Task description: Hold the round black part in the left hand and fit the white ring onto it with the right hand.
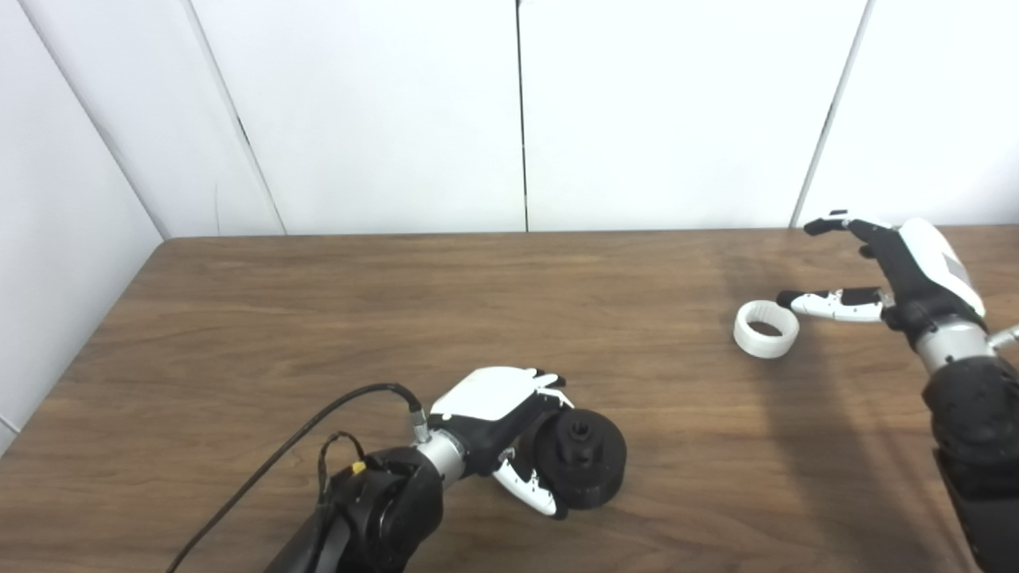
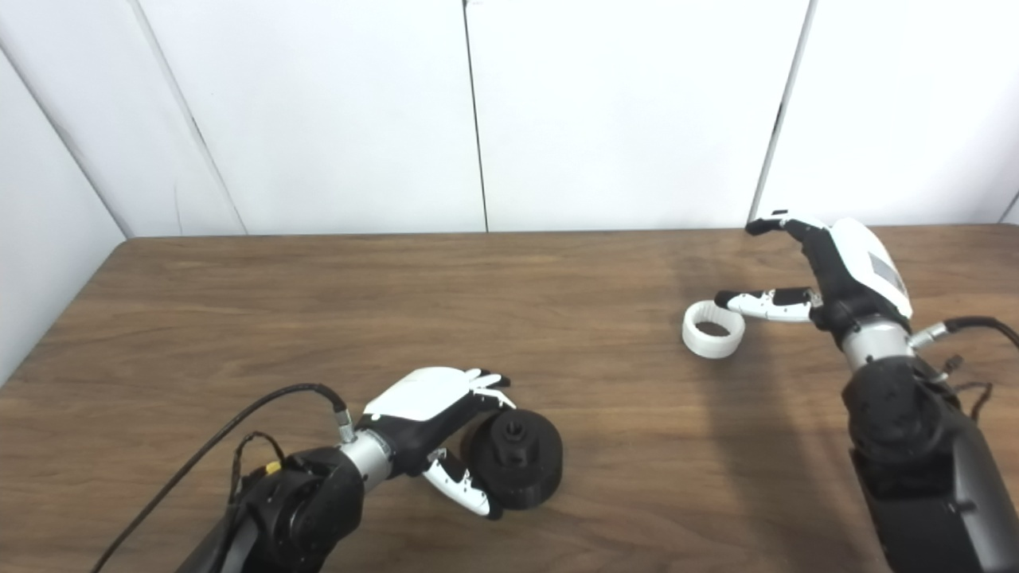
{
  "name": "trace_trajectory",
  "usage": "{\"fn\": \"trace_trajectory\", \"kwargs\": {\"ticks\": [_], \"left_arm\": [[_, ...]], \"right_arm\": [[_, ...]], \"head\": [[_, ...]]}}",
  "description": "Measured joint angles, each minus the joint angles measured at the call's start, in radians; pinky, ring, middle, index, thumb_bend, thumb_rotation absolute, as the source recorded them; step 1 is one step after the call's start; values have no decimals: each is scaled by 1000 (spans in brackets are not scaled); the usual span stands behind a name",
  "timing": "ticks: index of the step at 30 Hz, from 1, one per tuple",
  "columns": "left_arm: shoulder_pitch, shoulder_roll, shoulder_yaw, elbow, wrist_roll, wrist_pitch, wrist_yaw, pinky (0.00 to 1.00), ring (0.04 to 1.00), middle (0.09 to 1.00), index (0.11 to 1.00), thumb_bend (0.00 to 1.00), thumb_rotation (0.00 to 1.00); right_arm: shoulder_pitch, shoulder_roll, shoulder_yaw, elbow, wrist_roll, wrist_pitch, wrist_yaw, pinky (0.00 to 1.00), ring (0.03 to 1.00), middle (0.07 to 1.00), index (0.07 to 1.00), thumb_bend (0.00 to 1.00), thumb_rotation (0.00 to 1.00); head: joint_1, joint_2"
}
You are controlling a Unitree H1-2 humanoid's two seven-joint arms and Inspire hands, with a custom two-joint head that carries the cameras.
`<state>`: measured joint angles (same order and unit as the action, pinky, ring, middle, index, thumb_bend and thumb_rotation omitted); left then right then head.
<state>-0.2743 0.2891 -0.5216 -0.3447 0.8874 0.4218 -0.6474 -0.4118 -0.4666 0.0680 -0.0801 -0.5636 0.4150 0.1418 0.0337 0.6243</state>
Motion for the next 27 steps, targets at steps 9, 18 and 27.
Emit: {"fn": "trace_trajectory", "kwargs": {"ticks": [9,18,27], "left_arm": [[10,-2,15,3,-3,-10,6,1000,1000,970,721,830,229],[11,-5,19,5,-3,-16,9,1000,1000,975,735,832,228],[12,-8,20,6,-3,-17,9,1000,1000,973,706,826,216]], "right_arm": [[-76,-51,62,137,-32,-25,32,949,988,947,765,913,298],[-117,-81,108,204,-39,-27,106,950,997,956,755,932,315],[-128,-82,156,203,-48,-23,191,954,994,944,756,928,342]], "head": [[-6,-2],[-8,-2],[-8,0]]}}
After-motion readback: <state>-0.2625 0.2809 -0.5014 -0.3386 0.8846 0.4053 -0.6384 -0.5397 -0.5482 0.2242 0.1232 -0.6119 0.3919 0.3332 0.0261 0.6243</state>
